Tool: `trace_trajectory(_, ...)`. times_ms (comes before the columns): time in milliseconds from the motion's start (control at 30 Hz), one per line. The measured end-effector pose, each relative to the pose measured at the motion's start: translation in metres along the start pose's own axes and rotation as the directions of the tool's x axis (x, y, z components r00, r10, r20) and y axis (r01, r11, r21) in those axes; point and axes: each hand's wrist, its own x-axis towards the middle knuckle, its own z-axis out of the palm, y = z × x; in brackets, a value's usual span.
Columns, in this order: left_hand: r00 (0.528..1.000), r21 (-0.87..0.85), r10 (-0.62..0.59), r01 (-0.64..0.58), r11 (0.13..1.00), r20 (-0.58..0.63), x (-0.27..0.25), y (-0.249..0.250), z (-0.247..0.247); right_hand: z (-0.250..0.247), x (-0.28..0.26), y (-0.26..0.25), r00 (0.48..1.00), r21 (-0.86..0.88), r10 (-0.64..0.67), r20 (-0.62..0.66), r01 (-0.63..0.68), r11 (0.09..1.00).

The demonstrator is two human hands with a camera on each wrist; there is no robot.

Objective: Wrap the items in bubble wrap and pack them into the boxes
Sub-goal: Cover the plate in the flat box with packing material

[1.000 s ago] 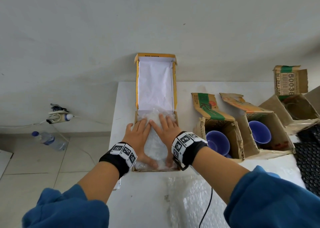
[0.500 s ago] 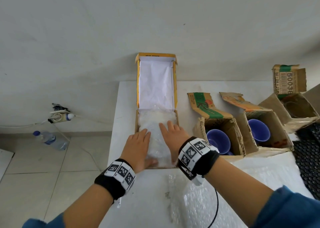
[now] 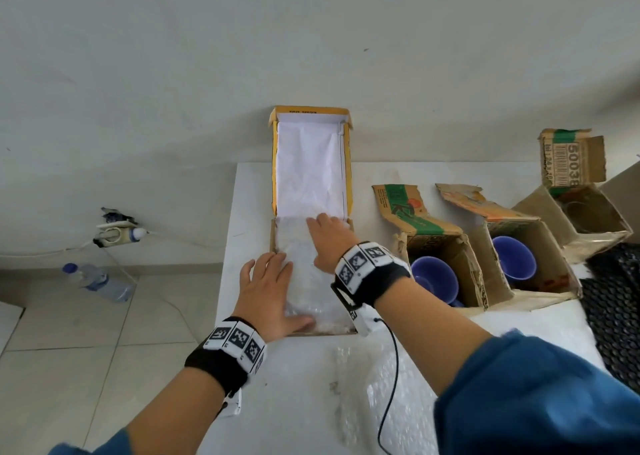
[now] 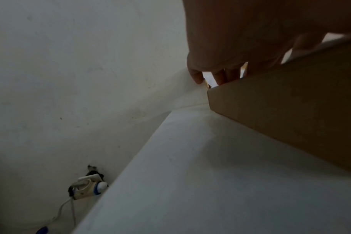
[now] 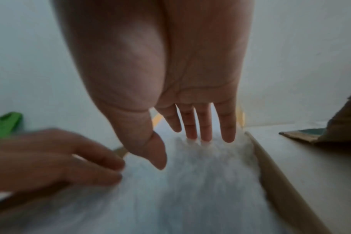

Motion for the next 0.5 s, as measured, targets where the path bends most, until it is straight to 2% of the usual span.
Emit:
trace_trajectory(100,1.0,-0.011,-0.009,0.009,1.0,0.017,0.003,-0.002,0.003,0.012,0.013,0.003,0.999,-0.079,-0.024,0.039,0.027,0.997)
trace_trajectory(233,1.0,-0.02,-0.006,0.005,1.0,-0.021,0.004,-0.002,0.002,0.017,0.022,0.008,0.995,-0.128,-0.059,0.082,0.07,0.989)
trace_trajectory(333,1.0,-0.034,0.009,-0.009,0.999,-0.023,0.004,-0.004,0.001,-0.008,0.03,0.016,0.984,0.001,-0.042,0.174,0.043,0.999)
trace_trajectory(367,1.0,-0.035,0.012,-0.013,0.999,-0.025,0.004,-0.005,0.001,-0.021,0.033,0.02,0.988,0.105,-0.019,0.151,0.003,0.994)
trace_trajectory(433,0.999,-0.038,0.013,-0.014,0.999,-0.036,0.004,-0.005,0.001,-0.045,0.04,0.03,0.989,0.333,0.137,-0.05,-0.113,0.936)
trace_trajectory(500,0.999,-0.039,0.016,-0.018,0.999,-0.051,0.005,-0.005,0.0,-0.061,0.048,0.042,0.89,0.528,0.402,-0.213,-0.242,0.814)
